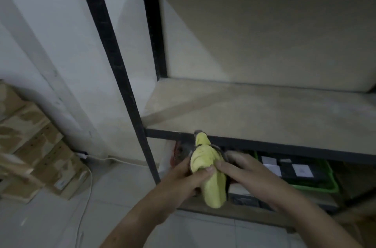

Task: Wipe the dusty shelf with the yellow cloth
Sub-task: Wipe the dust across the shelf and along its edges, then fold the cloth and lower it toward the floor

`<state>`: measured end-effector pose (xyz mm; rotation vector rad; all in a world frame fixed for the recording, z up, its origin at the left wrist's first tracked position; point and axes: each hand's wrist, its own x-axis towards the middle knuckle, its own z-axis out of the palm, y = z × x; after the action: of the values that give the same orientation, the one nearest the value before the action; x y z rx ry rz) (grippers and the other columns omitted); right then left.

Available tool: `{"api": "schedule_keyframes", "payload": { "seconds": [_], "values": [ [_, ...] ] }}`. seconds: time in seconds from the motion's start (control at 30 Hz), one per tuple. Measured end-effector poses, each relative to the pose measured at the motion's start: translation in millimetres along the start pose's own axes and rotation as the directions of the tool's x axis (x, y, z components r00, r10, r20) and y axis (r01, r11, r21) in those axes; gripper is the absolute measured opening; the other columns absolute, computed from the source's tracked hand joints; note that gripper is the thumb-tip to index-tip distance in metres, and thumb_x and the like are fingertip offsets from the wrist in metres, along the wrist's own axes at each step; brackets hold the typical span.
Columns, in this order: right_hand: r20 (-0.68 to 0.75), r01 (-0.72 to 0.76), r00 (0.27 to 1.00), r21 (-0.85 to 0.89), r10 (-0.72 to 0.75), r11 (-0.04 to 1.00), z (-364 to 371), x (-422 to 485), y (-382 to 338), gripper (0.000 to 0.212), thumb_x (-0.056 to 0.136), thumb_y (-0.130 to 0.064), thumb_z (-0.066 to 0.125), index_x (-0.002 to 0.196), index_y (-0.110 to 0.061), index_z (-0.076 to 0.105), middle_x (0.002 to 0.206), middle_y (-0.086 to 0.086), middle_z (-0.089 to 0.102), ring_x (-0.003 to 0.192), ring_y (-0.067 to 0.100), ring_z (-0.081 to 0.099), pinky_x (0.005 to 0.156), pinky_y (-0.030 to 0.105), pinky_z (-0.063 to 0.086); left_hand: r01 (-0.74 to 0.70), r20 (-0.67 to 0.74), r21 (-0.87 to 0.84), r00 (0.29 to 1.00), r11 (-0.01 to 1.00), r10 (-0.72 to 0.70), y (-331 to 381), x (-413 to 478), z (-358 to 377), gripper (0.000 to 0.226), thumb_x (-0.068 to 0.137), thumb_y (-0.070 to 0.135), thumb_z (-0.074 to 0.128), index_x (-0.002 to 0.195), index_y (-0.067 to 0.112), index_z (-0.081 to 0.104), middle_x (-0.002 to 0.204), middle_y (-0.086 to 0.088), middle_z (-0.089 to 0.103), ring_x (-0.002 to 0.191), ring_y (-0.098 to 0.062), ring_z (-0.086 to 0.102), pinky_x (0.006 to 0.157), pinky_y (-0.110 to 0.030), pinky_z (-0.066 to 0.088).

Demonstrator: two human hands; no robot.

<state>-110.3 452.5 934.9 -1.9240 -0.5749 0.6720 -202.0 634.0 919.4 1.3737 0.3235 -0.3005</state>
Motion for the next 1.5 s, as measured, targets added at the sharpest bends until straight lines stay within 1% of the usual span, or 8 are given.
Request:
{"api": "schedule_keyframes", "payload": {
  "seconds": [0.23, 0.53, 0.77, 0.93, 1.07, 1.23, 1.37, 1.5],
  "values": [
    [-0.154, -0.060, 0.983, 0.226, 0.096, 0.972, 12.0, -64.9, 18.7, 0.015, 0.093, -0.042, 0.058, 0.096, -0.050, 0.071, 0.098, -0.017, 0.074, 0.088, 0.000, 0.070, 0.070, 0.017, 0.056, -0.104, -0.018, 0.343, 0.993, 0.933, 0.117, -15.2, -32.2, 11.5, 0.030, 0.084, 0.036, 0.080, 0.111, 0.035, 0.066, 0.103, 0.017, 0.078, 0.098, -0.003, 0.073, 0.082, -0.022, 0.058],
    [-0.139, 0.182, 0.960, -0.351, -0.243, 0.918, 26.2, -130.6, 16.5, 0.067, 0.076, -0.051, 0.069, 0.133, -0.057, 0.033, 0.153, -0.035, 0.014, 0.141, -0.014, 0.015, 0.105, 0.018, 0.029, -0.274, 0.181, 0.695, 0.961, 0.664, 0.208, -8.9, -74.5, 37.4, 0.015, 0.095, 0.023, 0.064, 0.109, 0.029, 0.061, 0.098, 0.006, 0.067, 0.081, -0.008, 0.063, 0.069, -0.022, 0.045],
    [-0.136, 0.238, 0.939, -0.408, -0.317, 0.882, 13.8, -167.2, 17.0, 0.039, 0.071, -0.058, 0.075, 0.079, -0.024, 0.057, 0.076, -0.005, 0.058, 0.067, 0.012, 0.056, 0.055, 0.025, 0.037, -0.312, 0.206, 0.809, 0.944, 0.498, 0.257, 2.3, -91.8, 56.7, 0.025, 0.089, 0.042, 0.076, 0.108, 0.045, 0.060, 0.099, 0.026, 0.064, 0.091, 0.012, 0.060, 0.067, -0.010, 0.048],
    [-0.336, 0.233, 0.891, -0.239, -0.305, 0.943, -11.3, -196.1, 33.6, 0.029, 0.084, -0.021, 0.067, 0.105, -0.038, 0.056, 0.095, -0.014, 0.064, 0.085, 0.005, 0.063, 0.069, 0.024, 0.052, -0.296, 0.131, 0.653, 0.951, 0.697, 0.281, -6.9, -95.7, 92.8, 0.026, 0.089, 0.064, 0.068, 0.100, 0.041, 0.063, 0.090, 0.019, 0.067, 0.079, 0.005, 0.061, 0.068, -0.015, 0.046],
    [-0.324, 0.323, 0.882, -0.116, -0.343, 0.939, -43.7, -219.8, 47.1, 0.041, 0.083, 0.005, 0.056, 0.102, -0.032, 0.059, 0.108, -0.012, 0.066, 0.102, 0.006, 0.062, 0.079, 0.022, 0.053, -0.144, 0.111, 0.374, 0.988, 0.916, 0.110, -24.3, -88.6, 145.6, 0.044, 0.081, 0.079, 0.055, 0.113, 0.050, 0.064, 0.120, 0.018, 0.068, 0.118, -0.012, 0.062, 0.106, -0.039, 0.049],
    [-0.321, 0.354, 0.858, -0.199, -0.402, 0.914, -105.6, -261.9, 73.0, 0.046, 0.079, 0.009, 0.048, 0.099, -0.031, 0.060, 0.113, -0.016, 0.065, 0.109, 0.001, 0.060, 0.081, 0.010, 0.049, -0.153, 0.062, 0.242, 0.988, 0.958, 0.143, -39.1, -77.4, 223.6, 0.035, 0.079, 0.069, 0.058, 0.111, 0.058, 0.066, 0.110, 0.032, 0.070, 0.105, 0.006, 0.066, 0.083, -0.017, 0.054],
    [-0.543, 0.130, 0.704, -0.535, -0.458, 0.835, -150.8, -283.8, 111.1, 0.024, 0.084, -0.020, 0.064, 0.105, -0.024, 0.052, 0.106, -0.008, 0.056, 0.099, 0.007, 0.055, 0.084, 0.024, 0.047, -0.077, -0.013, -0.001, 0.997, 0.997, 0.077, -49.8, -59.6, 278.7, 0.026, 0.091, 0.058, 0.055, 0.108, 0.048, 0.073, 0.113, 0.011, 0.075, 0.115, -0.022, 0.066, 0.091, -0.043, 0.062],
    [-0.684, -0.065, 0.726, -0.170, -0.070, 0.983, -163.1, -300.8, 148.0, 0.051, 0.082, -0.072, 0.047, 0.081, -0.022, 0.060, 0.085, -0.008, 0.061, 0.080, 0.005, 0.056, 0.072, 0.028, 0.044, -0.060, -0.043, -0.124, 0.998, 0.990, 0.055, -54.6, -42.2, 324.4, 0.025, 0.083, 0.055, 0.065, 0.105, 0.048, 0.076, 0.100, 0.014, 0.078, 0.112, -0.023, 0.067, 0.078, -0.038, 0.064]
  ]
}}
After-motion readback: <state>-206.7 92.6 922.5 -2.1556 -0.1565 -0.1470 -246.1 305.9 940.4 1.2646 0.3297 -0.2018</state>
